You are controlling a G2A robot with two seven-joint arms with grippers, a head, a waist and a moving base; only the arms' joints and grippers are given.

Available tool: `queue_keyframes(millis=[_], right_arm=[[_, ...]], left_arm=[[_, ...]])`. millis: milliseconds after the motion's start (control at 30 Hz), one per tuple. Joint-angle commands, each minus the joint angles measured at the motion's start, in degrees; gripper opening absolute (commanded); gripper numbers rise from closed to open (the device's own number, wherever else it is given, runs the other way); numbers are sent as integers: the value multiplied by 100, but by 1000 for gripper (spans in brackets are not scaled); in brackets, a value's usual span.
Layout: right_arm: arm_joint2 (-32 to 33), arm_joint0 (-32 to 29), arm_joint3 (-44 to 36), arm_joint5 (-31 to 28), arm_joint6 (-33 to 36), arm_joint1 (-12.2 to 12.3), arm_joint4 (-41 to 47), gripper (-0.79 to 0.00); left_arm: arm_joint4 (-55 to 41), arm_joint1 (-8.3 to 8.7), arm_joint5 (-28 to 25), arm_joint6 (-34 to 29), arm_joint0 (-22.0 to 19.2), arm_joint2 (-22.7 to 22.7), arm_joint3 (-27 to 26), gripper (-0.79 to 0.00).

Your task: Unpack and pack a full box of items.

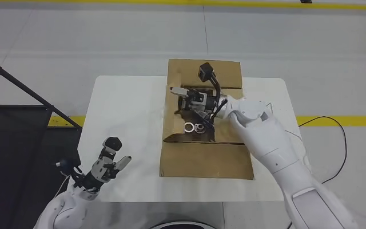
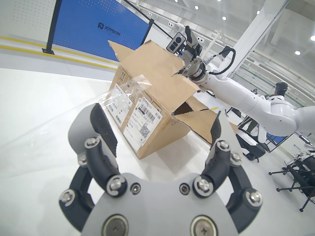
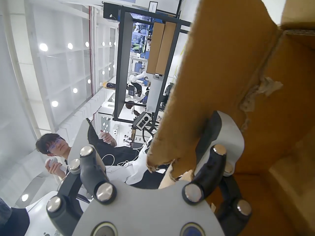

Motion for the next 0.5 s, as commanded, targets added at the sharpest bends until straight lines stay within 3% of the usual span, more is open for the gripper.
queue_keyframes(millis=[0,200,467], right_arm=[[-122,30,-87,13,-111,-65,-68,0],[-516,170,-77,-30,-508,-300,-268,0],[-976,453,501,-202,-834,-683,-337,0]], left_arm=[[-21,-2,-32,117,93,-108,14,0],[-85,-12,-140,447,356,-412,70,0],[-126,-37,-301,751,609,-667,189,0]])
